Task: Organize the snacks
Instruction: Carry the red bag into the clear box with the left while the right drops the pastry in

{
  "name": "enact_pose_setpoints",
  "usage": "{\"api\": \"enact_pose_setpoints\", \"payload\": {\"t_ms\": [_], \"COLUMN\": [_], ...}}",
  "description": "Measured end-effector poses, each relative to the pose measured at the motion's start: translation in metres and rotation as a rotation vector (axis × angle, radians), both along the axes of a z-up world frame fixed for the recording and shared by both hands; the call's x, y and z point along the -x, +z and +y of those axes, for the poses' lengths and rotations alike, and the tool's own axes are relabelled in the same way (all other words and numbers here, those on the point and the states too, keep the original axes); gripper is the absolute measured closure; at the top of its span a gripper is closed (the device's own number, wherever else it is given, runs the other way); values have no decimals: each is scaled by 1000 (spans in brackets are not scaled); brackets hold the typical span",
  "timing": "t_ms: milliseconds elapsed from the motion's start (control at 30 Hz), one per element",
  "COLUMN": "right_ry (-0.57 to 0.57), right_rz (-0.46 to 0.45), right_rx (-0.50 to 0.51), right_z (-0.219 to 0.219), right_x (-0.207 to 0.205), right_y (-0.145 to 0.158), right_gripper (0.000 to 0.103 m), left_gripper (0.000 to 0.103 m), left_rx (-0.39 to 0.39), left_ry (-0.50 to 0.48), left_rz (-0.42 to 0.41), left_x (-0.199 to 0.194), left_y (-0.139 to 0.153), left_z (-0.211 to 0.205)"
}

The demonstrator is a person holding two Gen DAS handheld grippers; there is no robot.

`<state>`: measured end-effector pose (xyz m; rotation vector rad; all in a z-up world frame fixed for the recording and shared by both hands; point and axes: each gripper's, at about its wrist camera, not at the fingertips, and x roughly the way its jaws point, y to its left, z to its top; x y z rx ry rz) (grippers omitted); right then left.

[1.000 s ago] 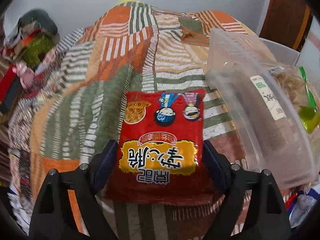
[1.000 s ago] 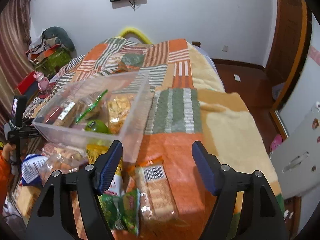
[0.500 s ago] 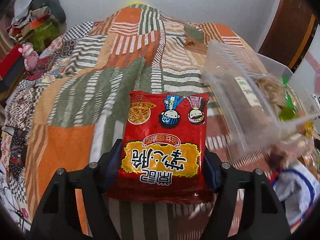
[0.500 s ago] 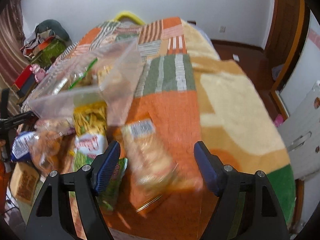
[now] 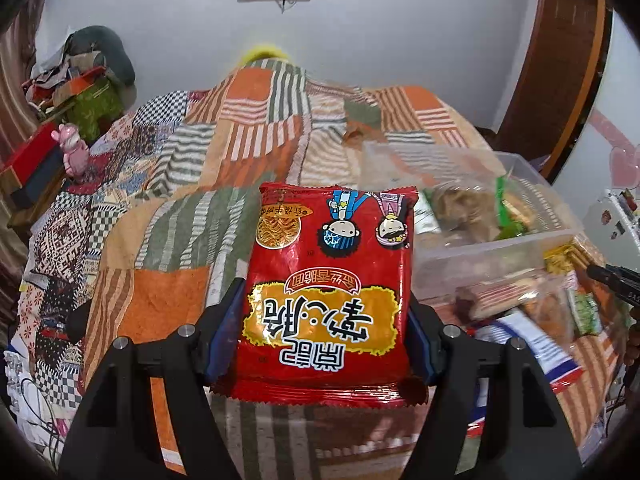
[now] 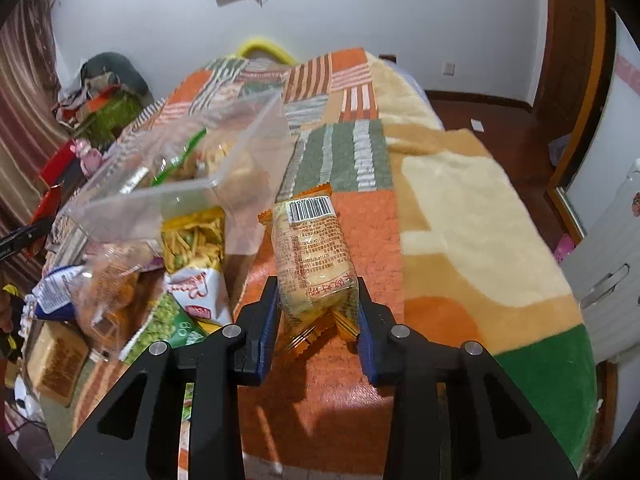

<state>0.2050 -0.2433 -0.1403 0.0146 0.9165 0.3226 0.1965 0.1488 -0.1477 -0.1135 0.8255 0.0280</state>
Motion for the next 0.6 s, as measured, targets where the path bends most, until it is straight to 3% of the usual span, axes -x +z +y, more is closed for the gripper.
{"api": "enact_pose_setpoints", "payload": {"t_ms": [300,600], "right_ry": [-28,22], "right_rz": [-107,-191], "right_rx": [-22,-48], "right_z": [-4,23], "right_x": [4,-10], "right_y": [38,59], "right_gripper": [72,72], "left_gripper": [33,33], "left_rx": [6,10], "left_ry": [-51,-88], "left_rz": [-59,-94], "left_x": [-4,-27], "left_y": [25,40], "left_z": [-29,-52]}}
